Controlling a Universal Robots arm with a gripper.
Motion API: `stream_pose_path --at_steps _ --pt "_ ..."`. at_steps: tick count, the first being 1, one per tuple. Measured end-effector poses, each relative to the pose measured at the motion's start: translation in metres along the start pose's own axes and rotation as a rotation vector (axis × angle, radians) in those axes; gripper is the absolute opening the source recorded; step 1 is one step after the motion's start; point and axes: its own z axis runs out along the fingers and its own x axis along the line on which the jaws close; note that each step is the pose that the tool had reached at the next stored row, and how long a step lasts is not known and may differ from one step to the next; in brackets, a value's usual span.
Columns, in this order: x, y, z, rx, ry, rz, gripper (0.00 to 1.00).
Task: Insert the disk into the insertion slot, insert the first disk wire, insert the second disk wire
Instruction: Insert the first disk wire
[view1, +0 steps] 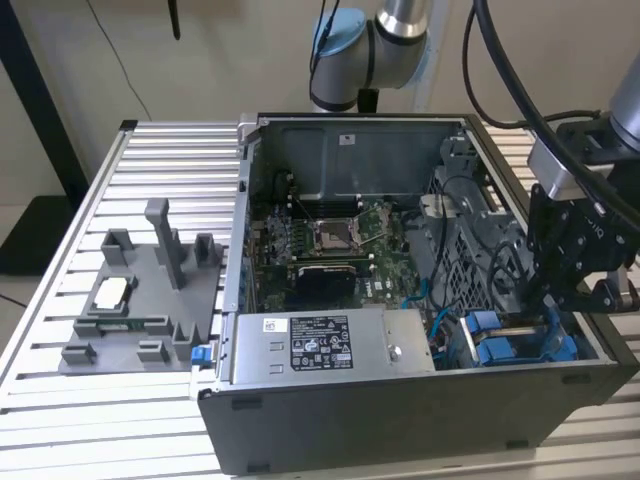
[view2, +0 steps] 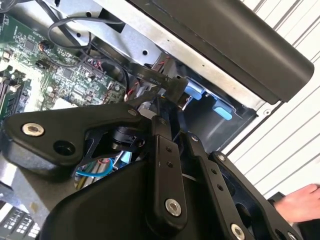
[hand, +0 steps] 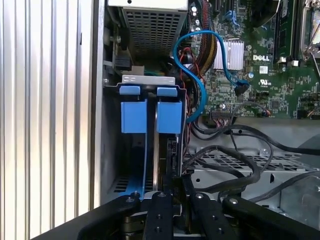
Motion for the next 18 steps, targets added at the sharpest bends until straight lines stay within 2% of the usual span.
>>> stream_pose_path --at_steps 9,10,11,13,14,18 --pt "0.0002 -0.001 0.0076 0.0004 0.0013 0.006 0.19" --pt "0.0003 -0.0011 0.0092 0.0004 -0.0014 0.006 0.2" --pt "0.0003 -0.0011 0.0092 0.0004 -0.001 0.006 0.26" --pt "0.0003 -0.0011 0.0091 0.0003 -0.0008 0.006 0.26" --pt "0.0003 -0.0011 0.0088 0.0003 -0.0005 0.006 0.33" --pt "0.0003 -0.0011 0.0083 0.0003 -0.0006 0.006 0.33"
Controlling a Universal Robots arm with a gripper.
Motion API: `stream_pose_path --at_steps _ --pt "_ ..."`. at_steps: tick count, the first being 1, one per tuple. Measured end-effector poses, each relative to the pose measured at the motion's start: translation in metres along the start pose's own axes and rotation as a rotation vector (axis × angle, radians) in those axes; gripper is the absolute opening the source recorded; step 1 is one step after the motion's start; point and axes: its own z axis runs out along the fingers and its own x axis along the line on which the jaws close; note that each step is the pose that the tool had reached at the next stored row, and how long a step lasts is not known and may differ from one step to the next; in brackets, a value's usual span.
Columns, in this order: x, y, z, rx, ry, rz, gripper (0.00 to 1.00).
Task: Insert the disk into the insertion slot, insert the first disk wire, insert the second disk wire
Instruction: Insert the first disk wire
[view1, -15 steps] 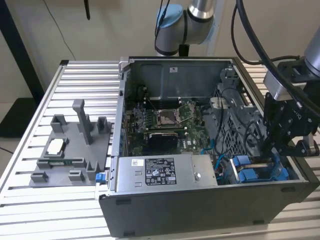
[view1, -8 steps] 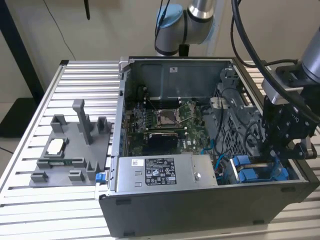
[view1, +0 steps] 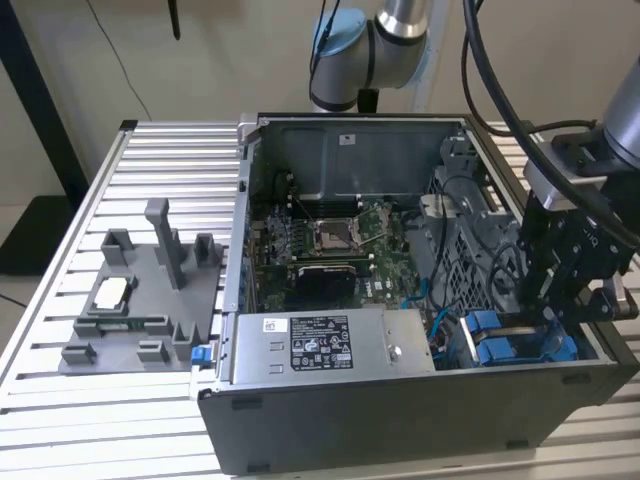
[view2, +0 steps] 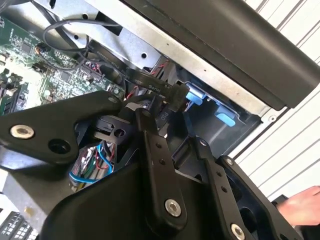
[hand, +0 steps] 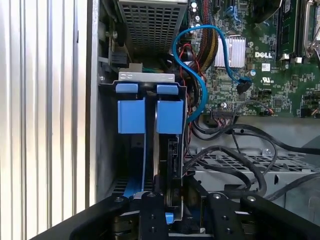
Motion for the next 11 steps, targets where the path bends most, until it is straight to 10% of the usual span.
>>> stream_pose_path --at_steps 11 --pt "-0.0006 0.0002 -0.0119 0.0 0.0 0.0 0.33"
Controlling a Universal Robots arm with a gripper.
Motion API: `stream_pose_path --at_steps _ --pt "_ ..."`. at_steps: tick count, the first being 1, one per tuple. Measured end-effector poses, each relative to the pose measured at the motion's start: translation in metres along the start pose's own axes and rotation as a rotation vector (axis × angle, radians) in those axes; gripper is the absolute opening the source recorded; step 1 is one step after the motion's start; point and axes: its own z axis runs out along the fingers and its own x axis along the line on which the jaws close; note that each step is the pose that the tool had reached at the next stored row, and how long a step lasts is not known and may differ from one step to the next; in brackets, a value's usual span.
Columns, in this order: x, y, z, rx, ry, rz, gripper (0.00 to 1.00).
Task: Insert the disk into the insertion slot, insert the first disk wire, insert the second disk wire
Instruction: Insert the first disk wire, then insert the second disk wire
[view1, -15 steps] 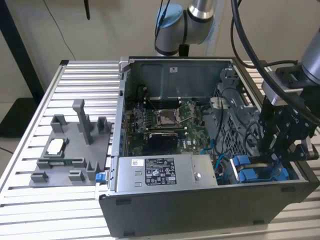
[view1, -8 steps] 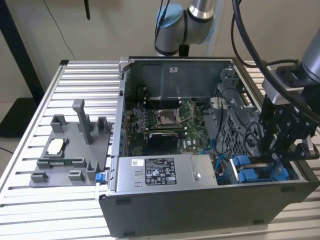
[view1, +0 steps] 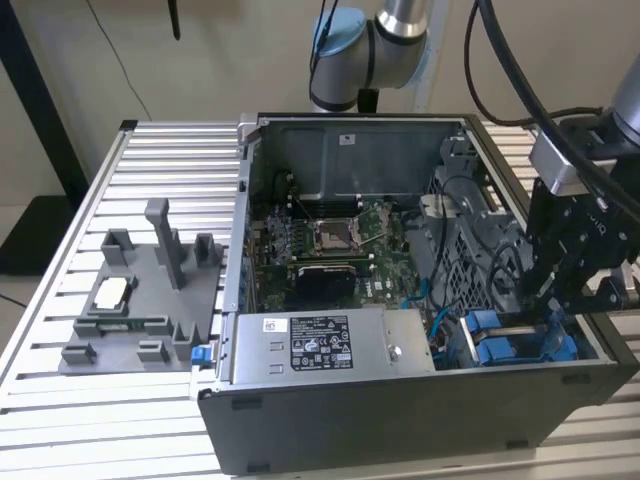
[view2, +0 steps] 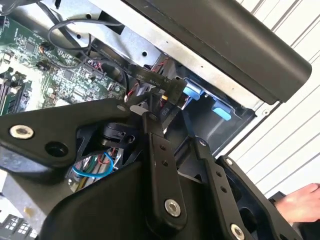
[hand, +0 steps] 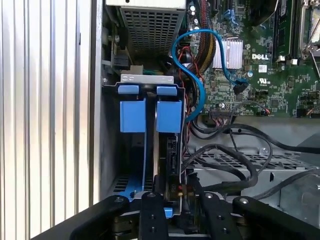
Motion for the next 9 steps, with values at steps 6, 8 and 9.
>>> stream_pose_path --at_steps 6,8,9 --pt "-0.0006 0.0002 -0.0104 0.0 0.0002 0.0 0.33" --pt "-0.0007 0.0003 -0.014 0.0 0.0001 0.0 0.33" --pt "-0.0008 0.0003 -0.0159 0.0 0.0001 0.0 0.33"
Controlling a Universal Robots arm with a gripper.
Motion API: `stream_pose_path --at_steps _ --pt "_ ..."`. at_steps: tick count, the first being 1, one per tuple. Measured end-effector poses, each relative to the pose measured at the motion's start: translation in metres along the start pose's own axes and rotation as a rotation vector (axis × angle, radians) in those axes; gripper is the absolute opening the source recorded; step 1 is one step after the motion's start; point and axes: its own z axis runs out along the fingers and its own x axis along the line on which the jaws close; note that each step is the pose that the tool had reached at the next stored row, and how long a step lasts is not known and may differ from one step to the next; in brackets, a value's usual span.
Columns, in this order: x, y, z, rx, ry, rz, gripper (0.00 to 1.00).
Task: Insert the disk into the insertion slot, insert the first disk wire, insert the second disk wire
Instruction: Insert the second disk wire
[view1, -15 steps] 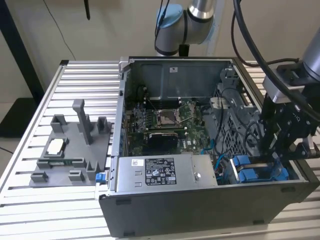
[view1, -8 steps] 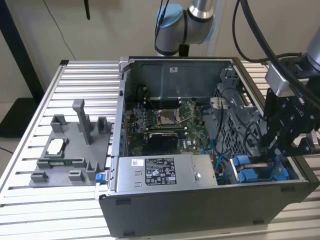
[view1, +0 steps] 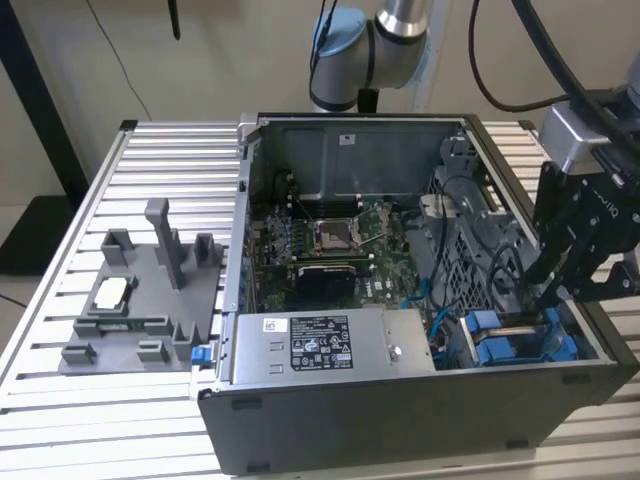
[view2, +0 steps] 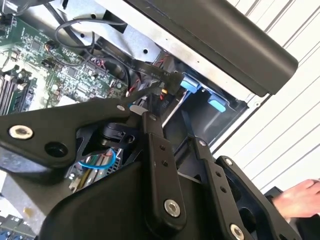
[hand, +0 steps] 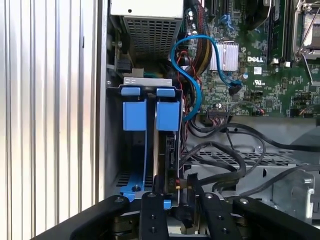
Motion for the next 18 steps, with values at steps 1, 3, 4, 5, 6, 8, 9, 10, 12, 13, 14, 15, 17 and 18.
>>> stream_pose_path --at_steps 1,3,4,5,6,8,9,10,12,13,14,15,17,18 --pt "-0.0001 0.0 -0.0016 0.0 0.0 0.0 0.33" --pt "-0.0002 0.0001 -0.0047 0.0 -0.0001 0.0 0.33" --pt "-0.0003 0.0001 -0.0059 0.0 0.0 0.0 0.33" --pt "-0.0004 0.0001 -0.0075 0.0 0.0 0.0 0.33" --pt "-0.0005 0.0002 -0.0097 0.0 0.0001 0.0 0.33" --pt "-0.0007 0.0003 -0.0134 0.0 -0.0001 0.0 0.33" --pt "-0.0008 0.0003 -0.0148 0.0 0.0 0.0 0.33" --pt "-0.0008 0.0003 -0.0157 0.0 -0.0001 0.0 0.33" --pt "-0.0008 0.0003 -0.0161 0.0 -0.0004 0.0 0.33" --pt "-0.0008 0.0003 -0.0161 0.0 -0.0003 0.0 0.33" --pt "-0.0009 0.0003 -0.0162 0.0 -0.0003 0.0 0.33" --pt "-0.0008 0.0003 -0.0164 0.0 0.0 0.0 0.33" --pt "-0.0008 0.0004 -0.0164 0.0 0.0 -0.001 0.33" --pt "-0.0008 0.0005 -0.0164 0.0 0.0 -0.001 0.33"
